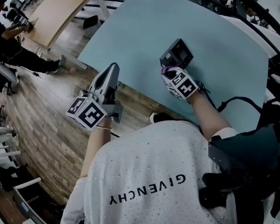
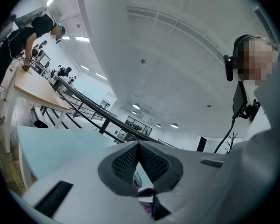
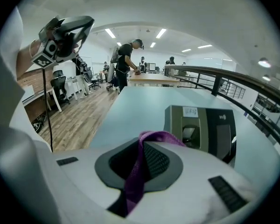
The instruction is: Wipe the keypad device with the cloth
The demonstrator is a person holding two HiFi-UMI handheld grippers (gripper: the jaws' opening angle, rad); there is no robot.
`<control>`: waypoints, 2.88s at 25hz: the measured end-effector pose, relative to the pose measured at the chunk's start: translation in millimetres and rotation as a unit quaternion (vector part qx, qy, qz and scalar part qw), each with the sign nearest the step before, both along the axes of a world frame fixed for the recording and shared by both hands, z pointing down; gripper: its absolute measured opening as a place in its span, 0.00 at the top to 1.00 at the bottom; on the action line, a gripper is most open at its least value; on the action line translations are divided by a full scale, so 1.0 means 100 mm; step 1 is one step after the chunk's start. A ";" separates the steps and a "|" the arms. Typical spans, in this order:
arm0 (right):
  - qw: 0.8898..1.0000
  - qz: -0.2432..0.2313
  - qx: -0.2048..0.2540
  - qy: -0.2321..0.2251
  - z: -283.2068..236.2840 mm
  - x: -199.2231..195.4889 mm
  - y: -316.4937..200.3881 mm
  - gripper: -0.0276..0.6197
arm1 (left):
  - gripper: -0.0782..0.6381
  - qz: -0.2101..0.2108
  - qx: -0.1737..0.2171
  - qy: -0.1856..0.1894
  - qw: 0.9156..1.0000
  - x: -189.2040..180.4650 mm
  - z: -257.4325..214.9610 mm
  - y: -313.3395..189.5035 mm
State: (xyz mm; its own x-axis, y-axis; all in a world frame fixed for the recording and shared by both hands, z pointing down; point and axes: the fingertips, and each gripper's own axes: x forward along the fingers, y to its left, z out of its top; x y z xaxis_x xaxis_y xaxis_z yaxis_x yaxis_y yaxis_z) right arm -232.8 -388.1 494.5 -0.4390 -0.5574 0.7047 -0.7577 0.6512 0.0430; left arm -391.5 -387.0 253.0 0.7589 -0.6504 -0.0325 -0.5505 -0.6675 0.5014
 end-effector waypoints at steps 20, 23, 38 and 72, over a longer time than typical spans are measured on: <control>0.985 -0.090 -0.055 -0.138 -0.95 -0.35 -0.07 0.92 | 0.89 -0.010 -0.002 0.011 1.000 -0.02 0.00 -0.06; 0.981 -0.117 0.057 -0.141 -1.75 -0.47 -0.36 0.92 | 0.89 -0.017 -0.004 0.007 1.000 -0.03 -0.03 -0.03; 0.995 -0.097 0.013 0.028 -0.75 -0.01 -0.84 0.92 | 0.89 -0.070 -0.036 -0.016 0.997 -0.44 0.16 -0.03; 0.933 0.323 0.117 -0.109 -0.87 1.61 -1.76 0.92 | 0.89 -0.101 -0.078 -0.033 0.991 -0.67 0.49 -0.17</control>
State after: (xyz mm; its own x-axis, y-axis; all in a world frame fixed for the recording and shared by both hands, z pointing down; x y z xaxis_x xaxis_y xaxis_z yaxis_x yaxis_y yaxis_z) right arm -72.2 -564.6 408.0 -0.0769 -0.8831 0.4628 -0.9961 0.0478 -0.0744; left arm -459.0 -404.5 301.9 0.6100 -0.7823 0.1262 -0.7002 -0.4576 0.5479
